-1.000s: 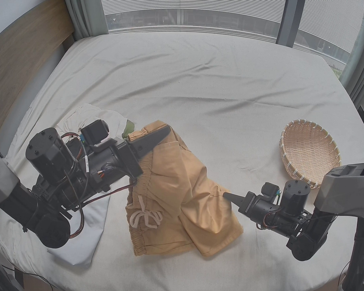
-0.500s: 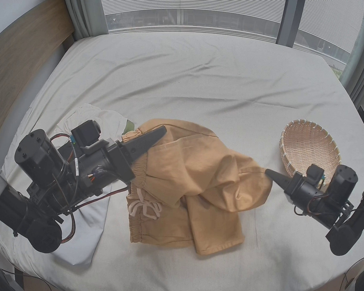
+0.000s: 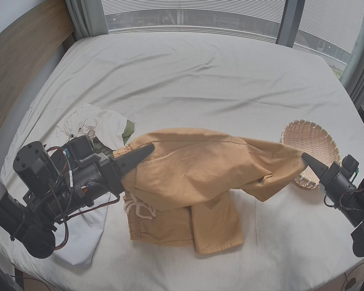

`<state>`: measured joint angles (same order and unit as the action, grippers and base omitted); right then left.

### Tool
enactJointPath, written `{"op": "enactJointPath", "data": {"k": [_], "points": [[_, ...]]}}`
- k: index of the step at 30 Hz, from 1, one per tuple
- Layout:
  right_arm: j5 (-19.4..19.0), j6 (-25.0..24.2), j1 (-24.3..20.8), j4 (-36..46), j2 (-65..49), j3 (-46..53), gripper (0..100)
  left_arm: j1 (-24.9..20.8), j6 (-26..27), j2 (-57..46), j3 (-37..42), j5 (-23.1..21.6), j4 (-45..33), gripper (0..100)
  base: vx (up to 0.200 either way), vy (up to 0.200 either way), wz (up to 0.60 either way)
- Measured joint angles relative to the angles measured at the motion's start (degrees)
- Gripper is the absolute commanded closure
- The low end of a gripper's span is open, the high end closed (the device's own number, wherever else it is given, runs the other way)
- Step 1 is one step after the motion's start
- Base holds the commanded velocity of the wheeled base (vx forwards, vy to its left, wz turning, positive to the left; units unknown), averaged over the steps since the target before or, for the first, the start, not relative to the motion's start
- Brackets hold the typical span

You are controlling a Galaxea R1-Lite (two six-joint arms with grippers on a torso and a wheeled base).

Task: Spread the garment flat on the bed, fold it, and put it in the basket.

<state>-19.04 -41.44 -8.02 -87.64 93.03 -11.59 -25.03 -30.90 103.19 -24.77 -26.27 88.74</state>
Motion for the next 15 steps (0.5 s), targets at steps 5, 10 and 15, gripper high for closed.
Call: {"op": "enactJointPath", "data": {"k": [5,10,15], "points": [[-1.2,1.4,0.1,-0.1,0.8,2.2,100,1.2,0.1,2.2,1.9,0.0,0.0,100,0.000,0.000,0.00],[-5.7,2.5,0.2,-0.4,6.0,3.8,100,1.4,0.3,4.4,2.4,0.1,0.1,100,0.000,0.000,0.00],[-9.5,2.8,0.3,-0.6,11.2,4.2,100,1.4,0.4,5.5,2.2,0.2,0.1,100,0.000,0.000,0.00]]}}
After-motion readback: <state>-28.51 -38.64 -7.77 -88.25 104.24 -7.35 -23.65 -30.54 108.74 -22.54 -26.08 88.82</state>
